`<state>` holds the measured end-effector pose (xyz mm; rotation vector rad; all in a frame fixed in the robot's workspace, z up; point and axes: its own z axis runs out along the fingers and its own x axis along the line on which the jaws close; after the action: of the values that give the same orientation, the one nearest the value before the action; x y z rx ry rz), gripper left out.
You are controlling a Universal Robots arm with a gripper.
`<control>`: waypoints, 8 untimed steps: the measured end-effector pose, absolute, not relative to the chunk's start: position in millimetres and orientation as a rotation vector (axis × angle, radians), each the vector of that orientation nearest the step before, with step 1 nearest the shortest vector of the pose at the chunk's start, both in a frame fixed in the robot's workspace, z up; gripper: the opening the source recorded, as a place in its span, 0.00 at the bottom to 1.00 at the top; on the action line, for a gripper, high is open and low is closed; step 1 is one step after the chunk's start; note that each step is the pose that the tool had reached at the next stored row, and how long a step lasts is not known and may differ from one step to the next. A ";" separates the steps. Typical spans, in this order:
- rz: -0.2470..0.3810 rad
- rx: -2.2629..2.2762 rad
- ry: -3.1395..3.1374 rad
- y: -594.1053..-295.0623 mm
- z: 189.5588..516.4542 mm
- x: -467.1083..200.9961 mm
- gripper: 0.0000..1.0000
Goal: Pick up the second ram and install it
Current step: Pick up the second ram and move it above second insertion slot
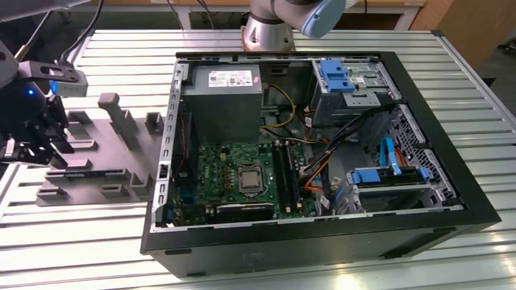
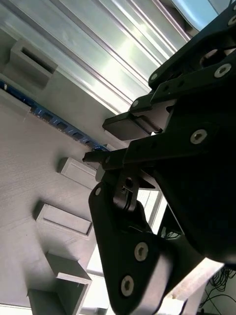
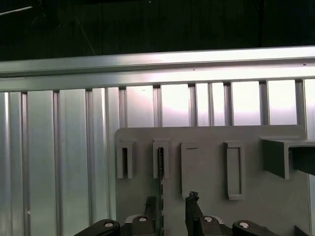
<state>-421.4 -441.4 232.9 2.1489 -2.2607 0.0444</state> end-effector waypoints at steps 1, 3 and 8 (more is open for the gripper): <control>0.045 2.149 -2.261 -441.5 231.1 -421.1 0.37; 0.045 2.148 -2.261 -441.5 227.6 -420.6 0.37; 0.048 2.148 -2.259 -441.6 226.2 -420.4 0.37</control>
<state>-420.4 -441.6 226.2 2.1476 -2.2591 0.0479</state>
